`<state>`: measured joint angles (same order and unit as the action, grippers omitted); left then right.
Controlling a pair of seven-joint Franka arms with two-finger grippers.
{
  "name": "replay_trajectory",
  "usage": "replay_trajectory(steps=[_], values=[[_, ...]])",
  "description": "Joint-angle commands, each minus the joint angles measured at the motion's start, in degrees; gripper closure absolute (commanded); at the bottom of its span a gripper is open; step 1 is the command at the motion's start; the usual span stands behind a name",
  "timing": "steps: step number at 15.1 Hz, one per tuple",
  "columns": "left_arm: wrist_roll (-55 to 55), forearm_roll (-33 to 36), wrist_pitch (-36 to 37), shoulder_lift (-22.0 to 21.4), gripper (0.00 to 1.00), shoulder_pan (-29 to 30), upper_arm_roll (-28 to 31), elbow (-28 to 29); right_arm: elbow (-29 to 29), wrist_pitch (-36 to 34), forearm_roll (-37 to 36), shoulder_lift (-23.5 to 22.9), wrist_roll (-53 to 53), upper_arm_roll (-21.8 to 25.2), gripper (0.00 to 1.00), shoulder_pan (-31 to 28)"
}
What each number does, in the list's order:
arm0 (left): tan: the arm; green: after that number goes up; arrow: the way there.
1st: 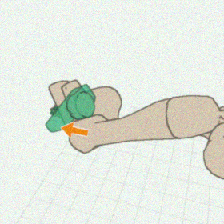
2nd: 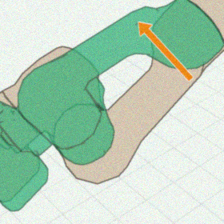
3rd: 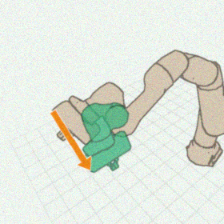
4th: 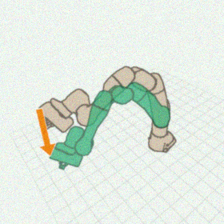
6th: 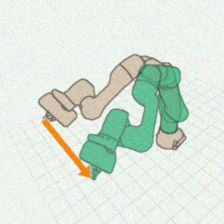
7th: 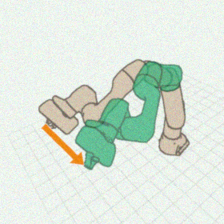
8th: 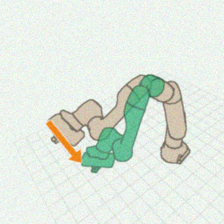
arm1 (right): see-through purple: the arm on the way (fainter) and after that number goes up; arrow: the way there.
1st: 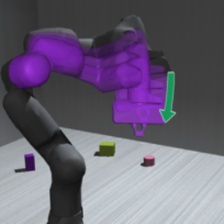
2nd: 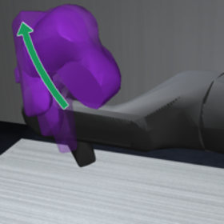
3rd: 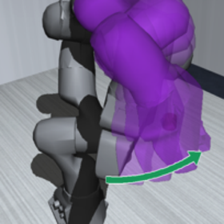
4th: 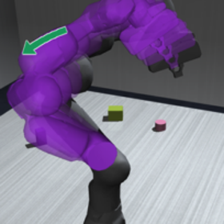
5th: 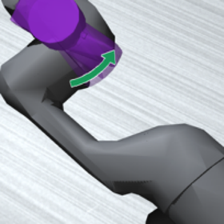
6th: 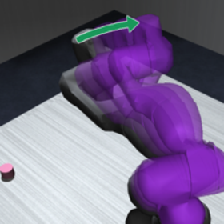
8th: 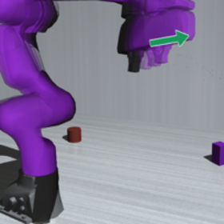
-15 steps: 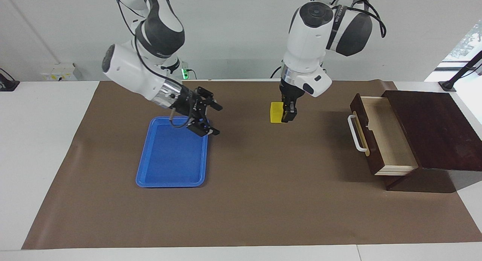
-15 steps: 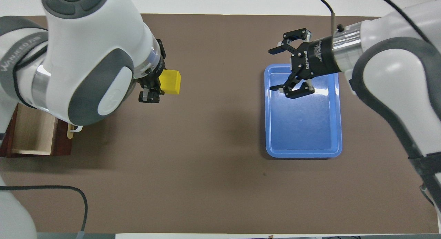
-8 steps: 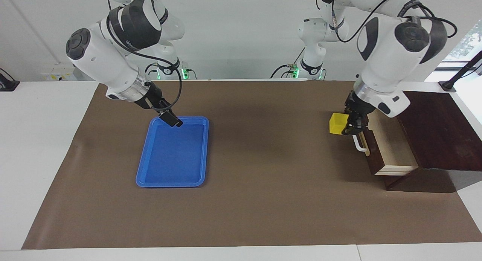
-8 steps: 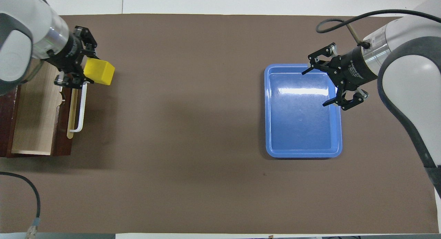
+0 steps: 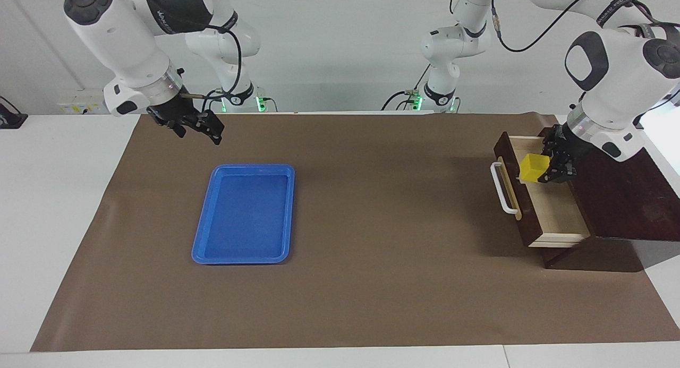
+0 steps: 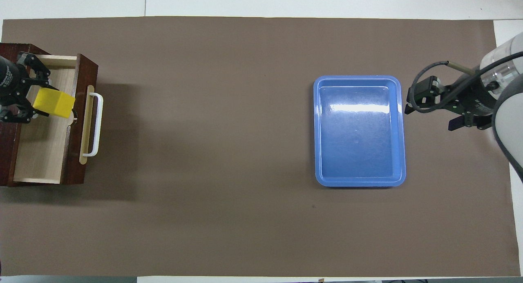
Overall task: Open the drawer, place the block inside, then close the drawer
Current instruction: 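Move the block over the drawer with the left gripper while the right gripper withdraws, then lower the block into the open drawer and open the left gripper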
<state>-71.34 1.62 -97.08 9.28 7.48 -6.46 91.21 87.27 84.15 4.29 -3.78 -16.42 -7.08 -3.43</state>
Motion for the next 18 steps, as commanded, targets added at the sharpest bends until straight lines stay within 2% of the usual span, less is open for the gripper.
replay_trajectory(steps=[1,3,5,6,9,14,18], values=[[2.0,0.7,-8.5,-5.2,1.0,2.0,-0.7,9.7,1.5,-0.3,-3.1,3.3,12.2,-0.7,0.0,-1.8],[4.3,0.7,-9.7,-5.2,1.0,3.6,-0.7,10.1,2.2,0.0,-6.6,5.2,17.4,-0.6,0.0,-1.8],[4.8,0.7,-11.5,-5.2,1.0,4.0,-0.7,11.4,2.0,3.0,-8.3,5.5,25.4,-0.2,0.0,-1.7],[4.5,0.7,-13.1,-5.2,1.0,4.0,-0.7,12.8,2.3,4.3,-8.4,5.5,25.8,-0.2,0.0,-1.7],[4.4,0.7,-16.0,-5.5,1.0,4.0,-0.7,15.6,5.4,4.6,-7.5,6.3,18.1,-0.2,0.0,-1.7],[4.1,0.7,-20.3,-5.5,1.0,5.2,-0.7,18.6,8.0,4.5,-4.7,6.0,13.8,-0.2,0.0,-2.7],[2.9,0.7,-21.2,-5.4,1.0,5.3,-0.7,20.2,7.8,3.9,-4.8,5.9,13.7,-0.1,0.0,-2.8]])
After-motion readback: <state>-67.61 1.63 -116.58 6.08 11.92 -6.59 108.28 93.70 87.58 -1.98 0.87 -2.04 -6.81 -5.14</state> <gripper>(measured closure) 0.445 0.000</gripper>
